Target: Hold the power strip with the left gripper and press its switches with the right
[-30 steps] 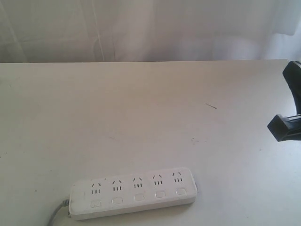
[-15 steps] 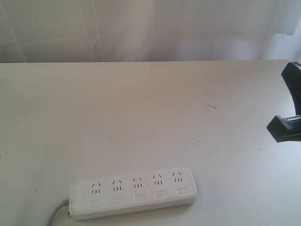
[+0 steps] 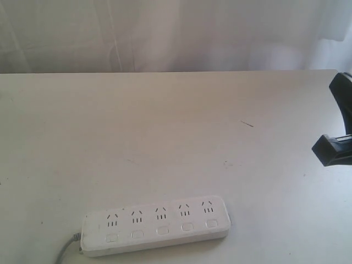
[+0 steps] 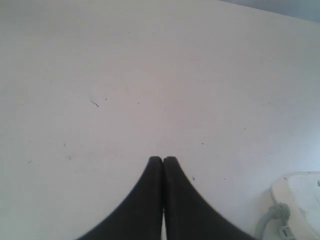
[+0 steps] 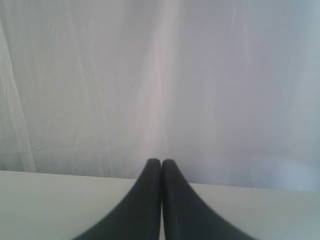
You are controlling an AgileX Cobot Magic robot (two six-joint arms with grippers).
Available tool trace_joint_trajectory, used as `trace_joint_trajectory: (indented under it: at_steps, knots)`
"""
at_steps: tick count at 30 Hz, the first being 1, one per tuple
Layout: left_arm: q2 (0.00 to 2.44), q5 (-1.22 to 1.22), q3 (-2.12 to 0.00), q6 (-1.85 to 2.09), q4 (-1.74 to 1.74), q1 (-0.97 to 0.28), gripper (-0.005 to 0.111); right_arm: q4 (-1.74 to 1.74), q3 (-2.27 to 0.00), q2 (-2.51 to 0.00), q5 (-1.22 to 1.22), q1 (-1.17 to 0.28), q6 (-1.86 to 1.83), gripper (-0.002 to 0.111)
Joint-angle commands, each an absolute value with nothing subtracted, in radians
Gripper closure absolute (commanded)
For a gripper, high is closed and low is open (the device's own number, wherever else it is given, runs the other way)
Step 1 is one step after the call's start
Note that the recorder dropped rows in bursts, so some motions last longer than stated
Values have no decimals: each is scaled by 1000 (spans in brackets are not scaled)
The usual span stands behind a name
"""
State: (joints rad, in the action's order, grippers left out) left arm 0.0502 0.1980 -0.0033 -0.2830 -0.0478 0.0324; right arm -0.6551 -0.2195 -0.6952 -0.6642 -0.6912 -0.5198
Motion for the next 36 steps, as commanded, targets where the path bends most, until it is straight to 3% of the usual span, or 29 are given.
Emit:
trace_joint_trajectory:
  at_steps: [1,28,33,36]
  knots:
    - [48,204,0,-298,17,35,107,-658,-222,-689,-675,-690,-518,108]
    - [48,247,0,-204,0,35,107,-658,-222,-688,-675,-688,-518,108]
    - [48,247,0,-204,0,35,107,-660,-222,-629,-654,-624,-591,108]
    - [48,247,0,-204,0,35,107,-641,-222,-580,-524,-570,-688,108]
